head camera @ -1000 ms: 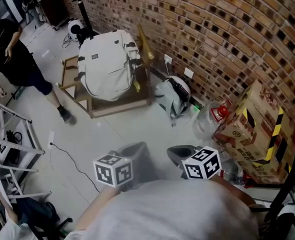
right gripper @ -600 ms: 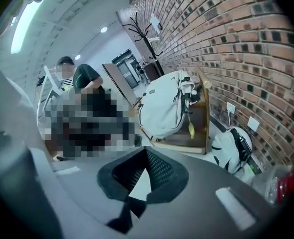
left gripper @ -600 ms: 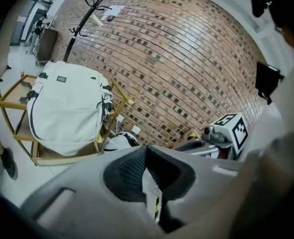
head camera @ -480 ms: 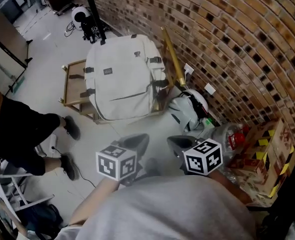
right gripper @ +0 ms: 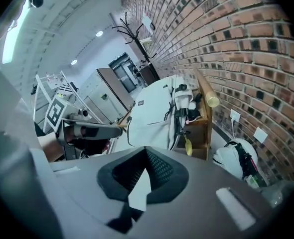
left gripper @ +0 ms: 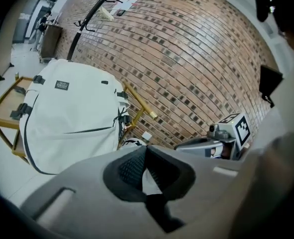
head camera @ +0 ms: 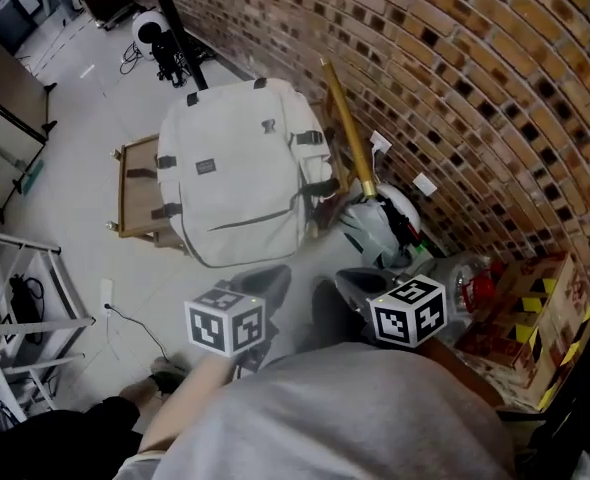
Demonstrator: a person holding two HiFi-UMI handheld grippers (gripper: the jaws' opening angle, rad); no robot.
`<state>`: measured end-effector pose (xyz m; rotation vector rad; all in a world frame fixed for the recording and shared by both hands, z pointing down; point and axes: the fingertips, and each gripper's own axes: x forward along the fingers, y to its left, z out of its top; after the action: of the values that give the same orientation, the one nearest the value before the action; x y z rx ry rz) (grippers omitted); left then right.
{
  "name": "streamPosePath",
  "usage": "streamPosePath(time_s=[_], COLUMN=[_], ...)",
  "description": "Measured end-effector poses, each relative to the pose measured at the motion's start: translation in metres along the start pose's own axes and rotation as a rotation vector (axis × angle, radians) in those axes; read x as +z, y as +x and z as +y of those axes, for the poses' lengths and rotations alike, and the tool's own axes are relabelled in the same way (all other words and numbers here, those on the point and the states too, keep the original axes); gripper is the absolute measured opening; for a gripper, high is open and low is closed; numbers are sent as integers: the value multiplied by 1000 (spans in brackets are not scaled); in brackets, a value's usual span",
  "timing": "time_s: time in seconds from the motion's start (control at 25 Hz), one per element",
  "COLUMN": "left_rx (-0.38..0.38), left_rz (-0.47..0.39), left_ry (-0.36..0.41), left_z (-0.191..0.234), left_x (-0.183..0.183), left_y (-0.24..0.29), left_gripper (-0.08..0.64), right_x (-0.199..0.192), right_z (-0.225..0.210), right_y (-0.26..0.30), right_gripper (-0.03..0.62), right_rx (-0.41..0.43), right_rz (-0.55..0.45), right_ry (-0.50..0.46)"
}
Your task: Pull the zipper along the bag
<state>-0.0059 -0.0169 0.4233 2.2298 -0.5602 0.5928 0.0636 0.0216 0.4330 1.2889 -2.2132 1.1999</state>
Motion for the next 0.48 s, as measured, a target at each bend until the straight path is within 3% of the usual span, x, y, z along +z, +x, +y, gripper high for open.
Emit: streamPosePath(time_s=[0.16,0.36,0.44,0.48], left_rx=[28,137,166,178], left_rz=[17,33,57,69], left_ry=[35,128,143,142], left_z=[8,32,41,45], left_x=[26,53,59,62], left_y=[24,55,70,78], left_gripper=[0,0,89,93], right_x=[20,40,40,40], right_z=[-22,-49,-56,-60], right_y=[9,13,15,16], right_gripper=[-2,-2,-2,-2], right_rx=[12,15,19,19], right_rz=[18,26,42,48], right_ry=[8,21,26,30])
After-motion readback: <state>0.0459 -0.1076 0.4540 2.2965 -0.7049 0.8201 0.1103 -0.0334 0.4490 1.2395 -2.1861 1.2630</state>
